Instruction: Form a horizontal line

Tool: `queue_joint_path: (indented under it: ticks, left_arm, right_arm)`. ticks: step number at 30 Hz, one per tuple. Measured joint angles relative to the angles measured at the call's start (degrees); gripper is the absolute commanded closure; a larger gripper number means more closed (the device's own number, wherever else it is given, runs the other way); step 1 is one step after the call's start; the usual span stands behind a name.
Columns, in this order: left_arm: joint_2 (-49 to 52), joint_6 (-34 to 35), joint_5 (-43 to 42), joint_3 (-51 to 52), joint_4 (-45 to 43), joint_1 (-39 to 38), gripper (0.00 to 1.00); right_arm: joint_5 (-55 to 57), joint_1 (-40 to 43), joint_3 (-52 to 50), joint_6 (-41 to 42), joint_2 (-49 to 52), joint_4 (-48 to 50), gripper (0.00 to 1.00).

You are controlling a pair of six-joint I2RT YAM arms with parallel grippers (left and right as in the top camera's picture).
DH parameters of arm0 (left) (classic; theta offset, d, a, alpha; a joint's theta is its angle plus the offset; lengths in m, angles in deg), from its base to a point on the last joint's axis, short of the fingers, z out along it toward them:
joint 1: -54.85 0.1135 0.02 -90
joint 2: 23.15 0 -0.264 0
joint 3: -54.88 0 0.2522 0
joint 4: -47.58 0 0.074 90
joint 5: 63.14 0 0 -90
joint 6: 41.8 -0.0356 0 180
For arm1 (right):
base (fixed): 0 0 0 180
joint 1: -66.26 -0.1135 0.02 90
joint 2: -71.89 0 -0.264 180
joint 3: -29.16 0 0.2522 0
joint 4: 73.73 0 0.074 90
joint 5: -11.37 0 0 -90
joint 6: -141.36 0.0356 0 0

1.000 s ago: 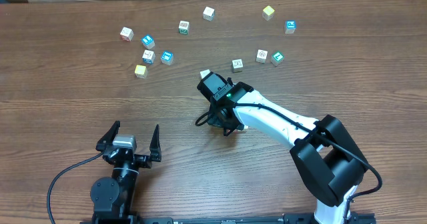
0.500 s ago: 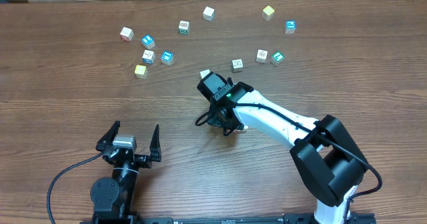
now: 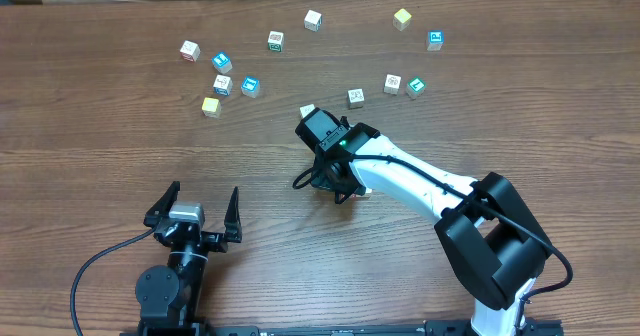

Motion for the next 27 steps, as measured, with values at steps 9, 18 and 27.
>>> queue_joint_path:
  ticks: [9,18,27]
  left_arm:
    - [0.0,0.0,0.0,0.0,0.0,0.0,0.01]
    - [0.0,0.0,0.0,0.0,0.0,0.0,0.01]
    - [0.0,0.0,0.0,0.0,0.0,0.0,0.00]
  right_arm:
    - [0.0,0.0,0.0,0.2,0.0,0.0,0.96]
    - [-0.1,0.7,0.0,0.9,0.0,-0.3,0.96]
    - [-0.1,0.7,0.0,1.2,0.0,-0.4,0.96]
